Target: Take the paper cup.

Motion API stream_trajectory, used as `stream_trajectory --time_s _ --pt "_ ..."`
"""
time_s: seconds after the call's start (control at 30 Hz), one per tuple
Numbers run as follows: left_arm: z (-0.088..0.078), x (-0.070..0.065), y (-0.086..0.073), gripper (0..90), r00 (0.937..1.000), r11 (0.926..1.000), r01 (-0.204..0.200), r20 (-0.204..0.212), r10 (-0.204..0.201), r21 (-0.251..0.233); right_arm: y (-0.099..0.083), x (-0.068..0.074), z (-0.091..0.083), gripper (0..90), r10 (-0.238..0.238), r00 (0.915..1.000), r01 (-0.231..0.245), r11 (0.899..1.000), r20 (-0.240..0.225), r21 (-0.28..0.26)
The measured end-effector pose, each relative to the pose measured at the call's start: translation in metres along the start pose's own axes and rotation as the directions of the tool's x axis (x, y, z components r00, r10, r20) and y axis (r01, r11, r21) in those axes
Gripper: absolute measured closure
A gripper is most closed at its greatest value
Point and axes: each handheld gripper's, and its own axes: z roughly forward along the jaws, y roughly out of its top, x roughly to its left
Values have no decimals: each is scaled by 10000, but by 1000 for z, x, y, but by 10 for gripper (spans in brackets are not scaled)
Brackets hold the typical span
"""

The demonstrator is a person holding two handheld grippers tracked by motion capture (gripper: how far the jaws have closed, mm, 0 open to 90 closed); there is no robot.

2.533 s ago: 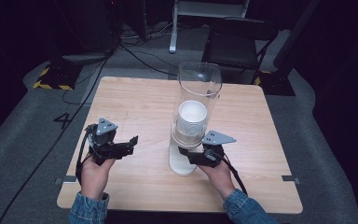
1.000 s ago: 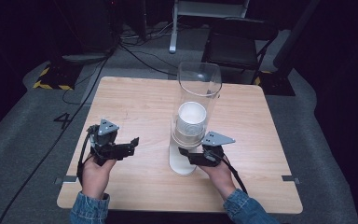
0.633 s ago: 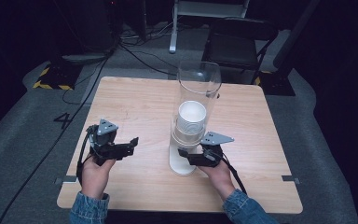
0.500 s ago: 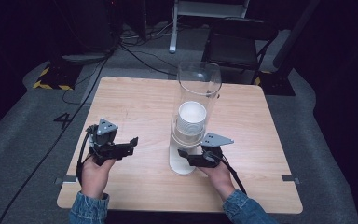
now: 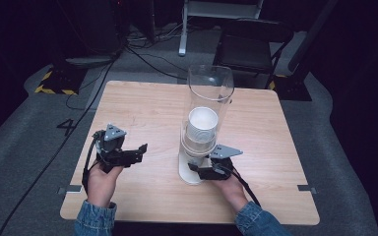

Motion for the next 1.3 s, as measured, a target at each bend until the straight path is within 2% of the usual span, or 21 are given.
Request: stream_trajectory --time_s 0.37,0.67,0.97,1.3 --pt "2 -1 3 155 10000 10000 -3 76 4 -2 -9 -1 3 344 70 9999 -75 9981 92 619" --pt "7 -3 6 155 9999 10000 -80 128 80 56 -17 -3 6 343 259 9996 -276 9898 140 1398" --pt "9 -3 8 155 9998 9999 -80 177 79 60 -18 -2 4 343 278 9994 -307 9887 224 1468" --pt "13 -4 13 155 9994 9999 -167 308 166 29 -19 0 -10 344 -166 9981 57 9842 599 1770"
